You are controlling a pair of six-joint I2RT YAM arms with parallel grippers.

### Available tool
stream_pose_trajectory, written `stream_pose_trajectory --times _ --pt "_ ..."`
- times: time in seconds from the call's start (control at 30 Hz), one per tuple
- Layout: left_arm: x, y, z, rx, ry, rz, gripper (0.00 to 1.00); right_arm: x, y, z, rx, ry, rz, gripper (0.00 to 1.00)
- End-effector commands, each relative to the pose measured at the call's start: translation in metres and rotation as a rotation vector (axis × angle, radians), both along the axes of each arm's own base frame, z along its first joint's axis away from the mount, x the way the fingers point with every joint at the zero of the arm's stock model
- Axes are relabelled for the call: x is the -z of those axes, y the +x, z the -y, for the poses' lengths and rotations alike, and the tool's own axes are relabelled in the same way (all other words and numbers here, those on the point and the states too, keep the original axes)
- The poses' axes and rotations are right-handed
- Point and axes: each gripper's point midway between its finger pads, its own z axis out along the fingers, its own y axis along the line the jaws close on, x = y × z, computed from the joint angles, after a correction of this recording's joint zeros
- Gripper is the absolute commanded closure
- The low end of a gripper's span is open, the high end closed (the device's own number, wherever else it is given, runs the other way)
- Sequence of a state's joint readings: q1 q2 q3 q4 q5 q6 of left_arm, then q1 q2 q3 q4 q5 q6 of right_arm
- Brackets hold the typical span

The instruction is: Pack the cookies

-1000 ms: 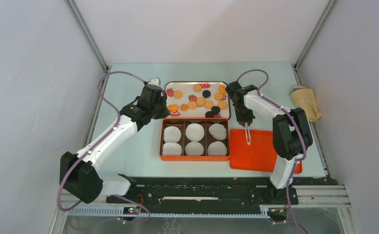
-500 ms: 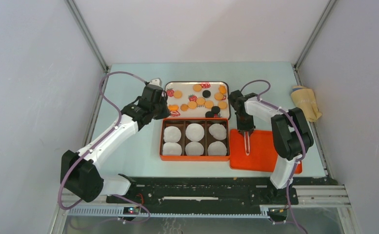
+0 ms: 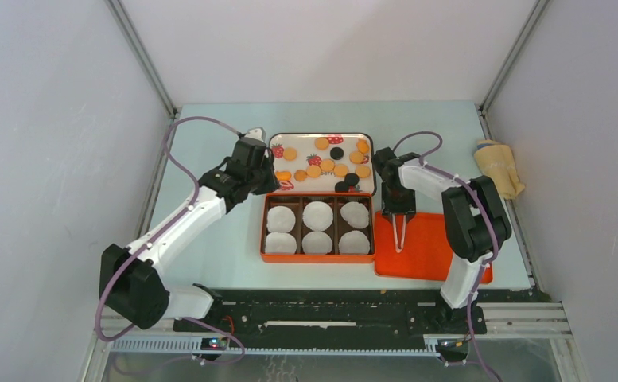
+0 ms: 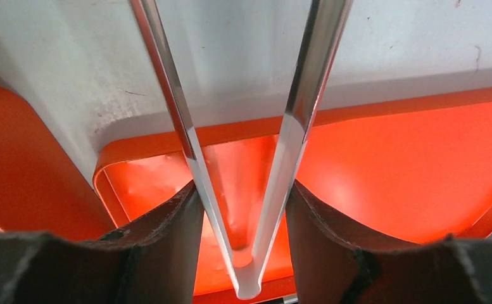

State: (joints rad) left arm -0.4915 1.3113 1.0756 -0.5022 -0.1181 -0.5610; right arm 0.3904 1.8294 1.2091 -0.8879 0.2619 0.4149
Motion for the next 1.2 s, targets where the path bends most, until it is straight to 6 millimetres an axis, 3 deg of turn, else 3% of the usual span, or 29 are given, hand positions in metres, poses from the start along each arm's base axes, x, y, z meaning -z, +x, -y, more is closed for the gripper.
stream_pose_trajectory --times 0.0,0.2,0.5,0.73,0.93,1.17 --pt "-0.001 0.0 0.008 0.015 -0.028 0.005 0.99 0.001 0.004 0.001 0.039 -0.029 0.036 0.46" --pt "-0.005 0.001 0.009 0.017 -0.036 0.014 0.99 -0.047 0.016 0.006 0.061 -0.018 0.183 0.61" --pt "-0.021 0.014 0.021 0.032 -0.062 0.027 0.99 -0.124 0.029 -0.005 -0.003 0.005 0.35 0.61" --pt "-0.024 0.019 0.037 0.062 -0.066 0.026 0.99 -0.17 0.036 -0.01 -0.073 -0.077 0.433 0.61" --pt "-0.026 0.019 0.031 0.04 -0.049 0.039 0.99 -0.182 0.032 -0.015 -0.153 -0.196 0.492 0.62" --pt "-0.029 0.029 0.028 0.012 -0.019 0.053 1.0 -0.172 0.049 -0.048 -0.29 -0.159 0.604 0.67"
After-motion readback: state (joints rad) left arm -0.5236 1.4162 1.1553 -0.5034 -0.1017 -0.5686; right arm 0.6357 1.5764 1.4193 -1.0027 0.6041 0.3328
